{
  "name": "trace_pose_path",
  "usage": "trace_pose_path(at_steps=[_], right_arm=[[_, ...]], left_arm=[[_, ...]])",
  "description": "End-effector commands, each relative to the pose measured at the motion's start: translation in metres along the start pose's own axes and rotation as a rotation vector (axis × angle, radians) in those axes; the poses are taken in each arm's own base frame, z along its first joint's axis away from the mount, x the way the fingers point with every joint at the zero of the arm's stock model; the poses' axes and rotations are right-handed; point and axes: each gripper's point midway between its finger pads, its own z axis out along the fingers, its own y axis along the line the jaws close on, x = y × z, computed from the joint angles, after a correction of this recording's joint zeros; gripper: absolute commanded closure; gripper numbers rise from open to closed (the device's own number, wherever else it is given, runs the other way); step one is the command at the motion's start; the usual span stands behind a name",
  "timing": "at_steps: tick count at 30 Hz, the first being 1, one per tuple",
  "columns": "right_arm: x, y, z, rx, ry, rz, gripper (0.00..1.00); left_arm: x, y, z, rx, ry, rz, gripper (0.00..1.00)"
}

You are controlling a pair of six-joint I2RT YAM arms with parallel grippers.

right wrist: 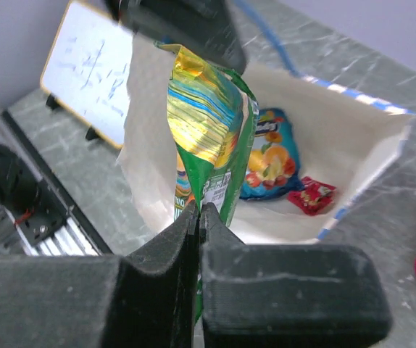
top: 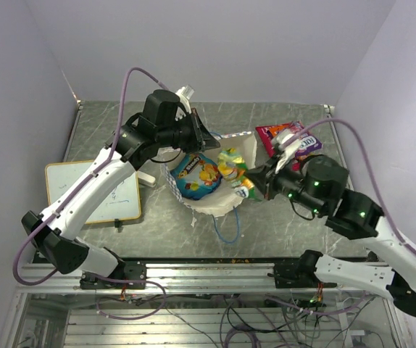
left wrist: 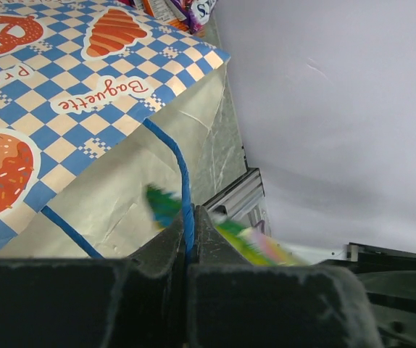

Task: Take the snacks out of the paper bag
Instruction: Place the snack at the center of the board.

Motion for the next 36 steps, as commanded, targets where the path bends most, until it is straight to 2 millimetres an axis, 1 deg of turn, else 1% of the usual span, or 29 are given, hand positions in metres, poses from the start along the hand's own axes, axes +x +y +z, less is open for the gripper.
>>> trace_pose_path(at_steps=[1, 4, 7, 8, 9, 10, 11, 13, 15, 17, 19, 22, 23, 24, 25, 28, 29, 33, 34, 36], right_arm=[[-0.031, -0.032, -0.032, 0.197, 0.002, 0.043, 1.00], [-0.059, -0.050, -0.052, 0.298, -0.021, 0.016, 1.00], [-0.094, -0.063, -0.074, 0.371, -0.097, -0.008, 1.00], [-0.103, -0.071, -0.081, 0.420, -0.115, -0.005, 1.00], [-0.109, -0.084, -0.088, 0.508, -0.122, 0.001, 1.00], [-0.114, -0.093, -0.093, 0.570, -0.123, 0.008, 1.00], [-0.115, -0.102, -0.097, 0.635, -0.112, 0.005, 1.00], [-0.113, -0.116, -0.098, 0.745, -0.084, -0.012, 1.00], [-0.099, -0.131, -0.095, 0.885, -0.027, -0.033, 1.00], [-0.081, -0.144, -0.092, 1.011, 0.018, -0.045, 1.00], [-0.059, -0.155, -0.081, 1.066, 0.071, -0.067, 1.00], [-0.012, -0.174, -0.059, 1.070, 0.171, -0.027, 1.00], [0.007, -0.181, -0.053, 1.065, 0.214, -0.027, 1.00], [0.031, -0.187, -0.050, 1.070, 0.271, -0.037, 1.00], [0.040, -0.193, -0.050, 1.080, 0.291, -0.044, 1.00], [0.080, -0.209, -0.056, 1.104, 0.423, -0.120, 1.00], [0.097, -0.215, -0.058, 1.102, 0.487, -0.160, 1.00], [0.139, -0.239, -0.082, 1.143, 0.684, -0.256, 1.00], [0.150, -0.246, -0.090, 1.158, 0.726, -0.272, 1.00], [0.166, -0.258, -0.105, 1.174, 0.781, -0.293, 1.00]], left_arm=[[-0.003, -0.013, -0.002, 0.066, 0.000, 0.028, 0.93], [-0.006, -0.011, -0.008, 0.047, -0.016, 0.039, 0.93], [-0.008, -0.007, -0.013, 0.021, -0.028, 0.050, 0.93], [-0.009, -0.006, -0.015, 0.016, -0.030, 0.050, 0.93], [-0.010, -0.005, -0.016, 0.013, -0.034, 0.050, 0.93], [-0.010, -0.004, -0.017, 0.010, -0.037, 0.047, 0.93], [-0.011, -0.004, -0.019, 0.009, -0.041, 0.047, 0.93], [-0.012, -0.005, -0.022, 0.009, -0.048, 0.044, 0.93], [-0.012, -0.005, -0.024, 0.008, -0.049, 0.043, 0.93], [-0.013, -0.006, -0.027, 0.006, -0.052, 0.045, 0.93], [-0.013, -0.006, -0.029, 0.003, -0.053, 0.045, 0.93], [-0.012, -0.006, -0.031, 0.003, -0.054, 0.040, 0.93], [-0.012, -0.005, -0.032, 0.002, -0.055, 0.037, 0.93], [-0.011, -0.005, -0.032, 0.002, -0.054, 0.035, 0.93], [-0.011, -0.006, -0.032, 0.004, -0.051, 0.032, 0.93], [-0.009, -0.005, -0.032, 0.006, -0.046, 0.028, 0.93], [-0.009, -0.005, -0.033, 0.006, -0.045, 0.028, 0.93], [-0.007, -0.004, -0.034, 0.003, -0.043, 0.025, 0.93], [-0.007, -0.003, -0.034, 0.001, -0.043, 0.024, 0.93], [-0.007, -0.004, -0.035, 0.002, -0.043, 0.026, 0.93]])
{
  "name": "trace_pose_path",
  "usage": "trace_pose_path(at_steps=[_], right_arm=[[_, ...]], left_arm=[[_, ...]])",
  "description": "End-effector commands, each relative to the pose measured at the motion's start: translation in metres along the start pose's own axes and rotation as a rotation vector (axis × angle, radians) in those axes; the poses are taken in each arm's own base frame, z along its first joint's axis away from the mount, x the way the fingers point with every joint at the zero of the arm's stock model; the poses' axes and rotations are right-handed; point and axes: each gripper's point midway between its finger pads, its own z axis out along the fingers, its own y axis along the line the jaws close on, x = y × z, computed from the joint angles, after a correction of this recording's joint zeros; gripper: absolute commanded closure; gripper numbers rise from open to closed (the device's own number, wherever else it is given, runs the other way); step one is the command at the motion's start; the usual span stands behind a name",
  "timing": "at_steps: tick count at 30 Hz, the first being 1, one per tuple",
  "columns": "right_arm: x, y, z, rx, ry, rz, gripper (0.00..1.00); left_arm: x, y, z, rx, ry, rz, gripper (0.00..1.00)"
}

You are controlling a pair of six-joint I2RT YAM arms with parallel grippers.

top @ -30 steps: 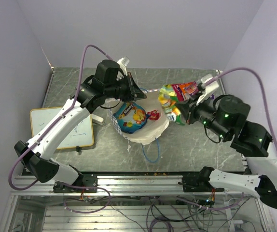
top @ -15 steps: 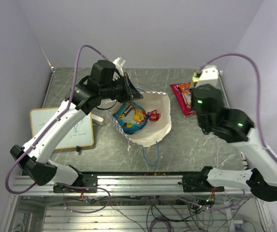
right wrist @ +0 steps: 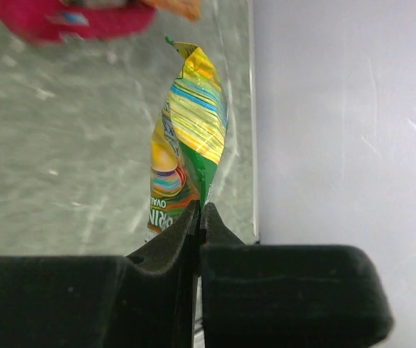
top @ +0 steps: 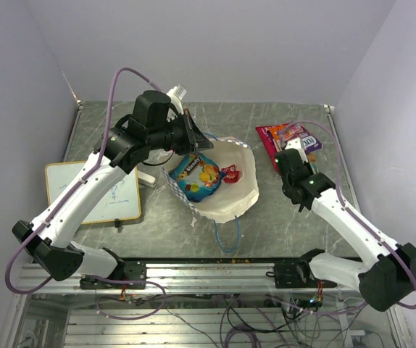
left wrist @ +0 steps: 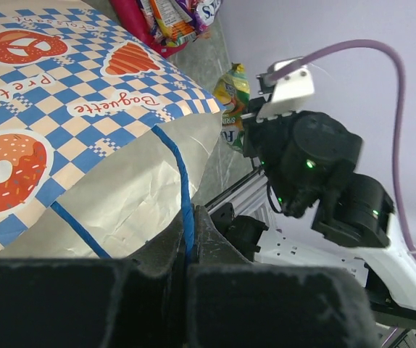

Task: Take the snacks out of the paper bag
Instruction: Place the snack at the center of the board.

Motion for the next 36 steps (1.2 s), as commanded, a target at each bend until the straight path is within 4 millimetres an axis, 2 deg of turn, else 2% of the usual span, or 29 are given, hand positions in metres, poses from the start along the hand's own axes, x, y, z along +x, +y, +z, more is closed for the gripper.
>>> trace_pose_path(at_steps=[1, 3, 6, 8, 10, 12, 14, 15, 18, 20, 24, 27, 30, 31, 34, 36], right_arm=[[0.020, -0.024, 0.025, 0.068, 0.015, -0.078, 1.00], [0.030, -0.027, 0.035, 0.070, 0.023, -0.097, 1.00], [0.029, -0.018, 0.045, 0.037, -0.010, -0.114, 1.00], [0.029, 0.004, 0.052, -0.059, -0.026, -0.126, 1.00], [0.028, 0.045, 0.052, -0.249, -0.051, -0.176, 1.00], [0.017, 0.079, 0.040, -0.392, -0.102, -0.198, 0.76], [0.007, 0.095, 0.033, -0.471, -0.112, -0.159, 0.58], [0.006, 0.097, 0.032, -0.485, -0.101, -0.150, 0.53], [-0.006, 0.085, 0.029, -0.447, -0.111, -0.116, 0.46], [-0.015, 0.070, 0.024, -0.406, -0.125, -0.103, 0.45], [-0.033, 0.045, 0.006, -0.373, -0.188, -0.078, 0.42], [-0.047, 0.033, -0.012, -0.398, -0.250, -0.056, 0.42], [-0.069, 0.023, -0.035, -0.449, -0.347, -0.010, 0.41], [-0.085, 0.013, -0.049, -0.459, -0.402, 0.020, 0.41], [-0.117, 0.001, -0.084, -0.537, -0.543, 0.026, 0.41], [-0.131, 0.008, -0.114, -0.664, -0.664, -0.054, 0.40]], left_arm=[[-0.004, -0.007, -0.014, 0.019, -0.024, 0.005, 0.93], [-0.003, -0.007, -0.013, 0.022, -0.017, 0.005, 0.93], [-0.003, -0.008, -0.012, 0.022, -0.009, 0.011, 0.93], [-0.003, -0.008, -0.012, 0.022, -0.005, 0.016, 0.93], [-0.002, -0.008, -0.010, 0.024, 0.000, 0.018, 0.93], [-0.001, -0.008, -0.009, 0.027, 0.006, 0.018, 0.93], [-0.001, -0.007, -0.007, 0.028, 0.010, 0.017, 0.93], [0.000, -0.008, -0.007, 0.031, 0.013, 0.018, 0.93], [0.000, -0.008, -0.003, 0.034, 0.024, 0.022, 0.93], [0.001, -0.010, -0.002, 0.045, 0.035, 0.031, 0.93], [0.000, -0.012, 0.003, 0.060, 0.045, 0.044, 0.93], [-0.001, -0.017, 0.005, 0.083, 0.047, 0.053, 0.93], [-0.003, -0.022, 0.005, 0.110, 0.046, 0.063, 0.93], [-0.003, -0.024, 0.006, 0.119, 0.047, 0.065, 0.93], [-0.004, -0.031, 0.006, 0.155, 0.044, 0.065, 0.93], [-0.005, -0.038, 0.005, 0.196, 0.042, 0.069, 0.93]])
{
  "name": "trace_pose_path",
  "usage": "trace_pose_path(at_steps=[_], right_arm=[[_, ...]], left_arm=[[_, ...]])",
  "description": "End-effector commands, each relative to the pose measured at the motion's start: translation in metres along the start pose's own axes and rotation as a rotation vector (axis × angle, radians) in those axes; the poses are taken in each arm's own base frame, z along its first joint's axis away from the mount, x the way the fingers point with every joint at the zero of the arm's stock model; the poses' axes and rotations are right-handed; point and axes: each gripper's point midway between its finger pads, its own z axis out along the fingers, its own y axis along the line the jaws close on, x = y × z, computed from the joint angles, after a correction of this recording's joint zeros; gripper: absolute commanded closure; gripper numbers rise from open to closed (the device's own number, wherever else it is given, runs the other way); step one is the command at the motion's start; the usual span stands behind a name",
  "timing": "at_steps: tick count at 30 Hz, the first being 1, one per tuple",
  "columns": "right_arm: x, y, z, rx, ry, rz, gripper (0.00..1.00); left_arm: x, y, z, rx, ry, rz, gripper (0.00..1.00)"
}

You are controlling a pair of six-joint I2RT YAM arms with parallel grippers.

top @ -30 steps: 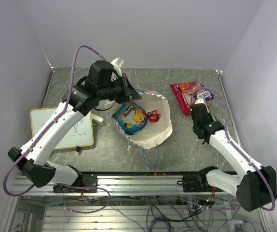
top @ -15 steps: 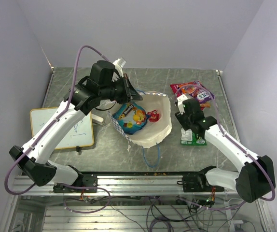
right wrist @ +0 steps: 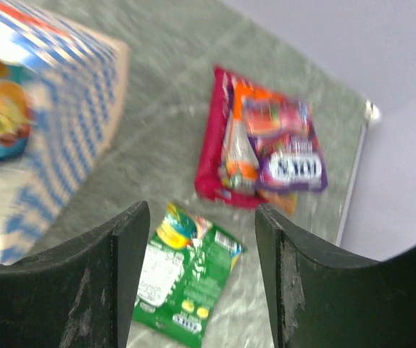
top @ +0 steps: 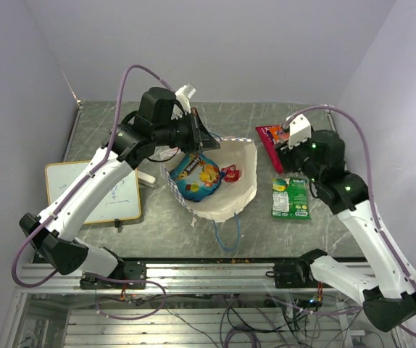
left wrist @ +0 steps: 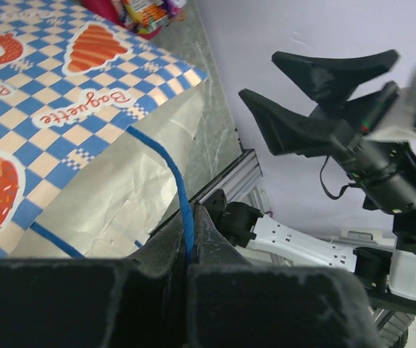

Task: Take the snacks out of the paper bag
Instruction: Pick up the snack from the paper bag.

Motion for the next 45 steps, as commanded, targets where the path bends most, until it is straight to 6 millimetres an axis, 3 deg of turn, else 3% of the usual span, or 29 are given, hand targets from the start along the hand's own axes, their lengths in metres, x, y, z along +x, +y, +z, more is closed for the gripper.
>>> trace_pose_path(at_steps=[1, 6, 9, 15, 20, 24, 30, 37, 45], right_arm=[[-0.056, 0.034, -0.036, -0.286, -0.236, -0.125, 0.40], [-0.063, 0.094, -0.068, -0.623, -0.475, -0.358, 0.42], [-0.064, 0.121, -0.080, -0.738, -0.586, -0.373, 0.48], [-0.047, 0.196, -0.074, -0.907, -0.589, -0.380, 0.52], [-0.018, 0.246, -0.038, -0.874, -0.500, -0.594, 0.48], [0.007, 0.261, 0.004, -0.850, -0.427, -0.807, 0.46], [0.033, 0.272, 0.058, -0.780, -0.345, -1.013, 0.41], [0.042, 0.298, 0.073, -0.795, -0.449, -0.978, 0.39], [0.056, 0.305, 0.089, -0.748, -0.562, -1.026, 0.39]], left_arm=[[-0.013, -0.033, -0.006, 0.148, -0.032, 0.044, 0.93], [-0.017, -0.046, -0.008, 0.225, -0.057, 0.036, 0.93], [-0.017, -0.050, -0.008, 0.255, -0.064, 0.023, 0.93], [-0.018, -0.054, -0.010, 0.278, -0.075, 0.015, 0.93], [-0.021, -0.061, -0.011, 0.297, -0.079, 0.019, 0.93], [-0.022, -0.072, -0.011, 0.337, -0.079, 0.012, 0.93], [-0.004, -0.093, -0.004, 0.389, -0.053, 0.021, 0.93], [0.003, -0.093, -0.001, 0.362, -0.046, 0.023, 0.93], [-0.004, -0.085, -0.013, 0.292, -0.074, 0.034, 0.93]])
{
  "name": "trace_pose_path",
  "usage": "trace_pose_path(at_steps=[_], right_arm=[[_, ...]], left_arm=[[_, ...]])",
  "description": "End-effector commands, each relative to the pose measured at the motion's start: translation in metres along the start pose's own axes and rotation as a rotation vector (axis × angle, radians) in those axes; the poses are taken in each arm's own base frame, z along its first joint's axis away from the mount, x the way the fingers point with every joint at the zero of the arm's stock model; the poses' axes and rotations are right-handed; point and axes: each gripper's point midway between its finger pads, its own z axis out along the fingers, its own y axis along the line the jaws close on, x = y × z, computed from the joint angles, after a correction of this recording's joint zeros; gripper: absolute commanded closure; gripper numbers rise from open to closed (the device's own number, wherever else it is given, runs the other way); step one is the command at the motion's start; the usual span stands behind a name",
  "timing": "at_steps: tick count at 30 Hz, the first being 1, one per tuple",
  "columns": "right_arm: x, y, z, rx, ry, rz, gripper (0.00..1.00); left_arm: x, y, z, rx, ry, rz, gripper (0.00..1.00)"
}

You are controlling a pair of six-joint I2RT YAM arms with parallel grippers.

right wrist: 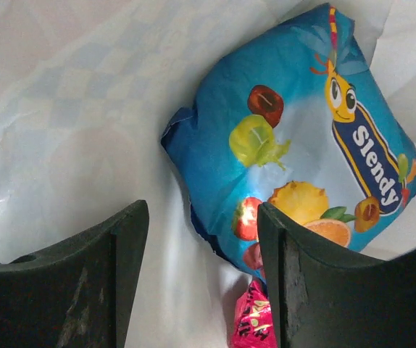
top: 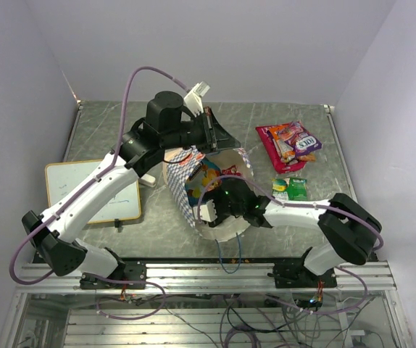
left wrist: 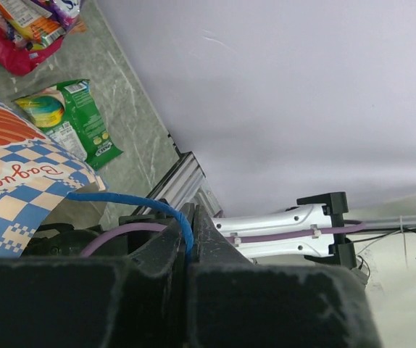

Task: Take the snacks out of the paper bag
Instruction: Pick up the snack from the paper bag.

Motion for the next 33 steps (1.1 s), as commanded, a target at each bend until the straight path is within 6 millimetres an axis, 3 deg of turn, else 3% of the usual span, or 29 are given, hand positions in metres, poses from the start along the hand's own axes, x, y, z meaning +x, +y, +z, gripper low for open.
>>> trace_pose_path(at_steps=[1, 5, 14, 17, 21, 25, 27, 33], right_arm=[[-0.006, -0.025, 0.008, 0.108, -0.068, -0.091, 0.38], [0.002, -0.026, 0.022, 0.095, -0.046, -0.131, 0.28], [-0.002, -0.054, 0.049, 0.216, -0.084, -0.141, 0.32], [0.001, -0.067, 0.056, 0.278, -0.074, -0.115, 0.43], [-0.004, -0.079, 0.056, 0.308, -0.091, -0.068, 0.75], [-0.014, -0.084, 0.046, 0.284, -0.117, -0.002, 0.99], [-0.015, -0.081, 0.038, 0.256, -0.127, 0.033, 1.00], [-0.046, -0.085, 0.005, 0.199, -0.236, 0.136, 1.00]], left_arm=[[-0.018, -0.018, -0.020, 0.008, -0.072, 0.036, 0.93], [-0.019, -0.005, -0.027, -0.023, -0.081, -0.014, 0.93], [-0.017, 0.001, -0.032, -0.041, -0.071, -0.034, 0.93], [-0.018, 0.001, -0.033, -0.046, -0.070, -0.027, 0.93], [-0.019, 0.002, -0.035, -0.056, -0.061, -0.020, 0.93], [-0.021, 0.008, -0.037, -0.069, -0.077, -0.031, 0.93], [-0.022, 0.012, -0.035, -0.072, -0.078, -0.046, 0.93], [-0.034, 0.027, -0.039, -0.119, -0.110, -0.052, 0.93]])
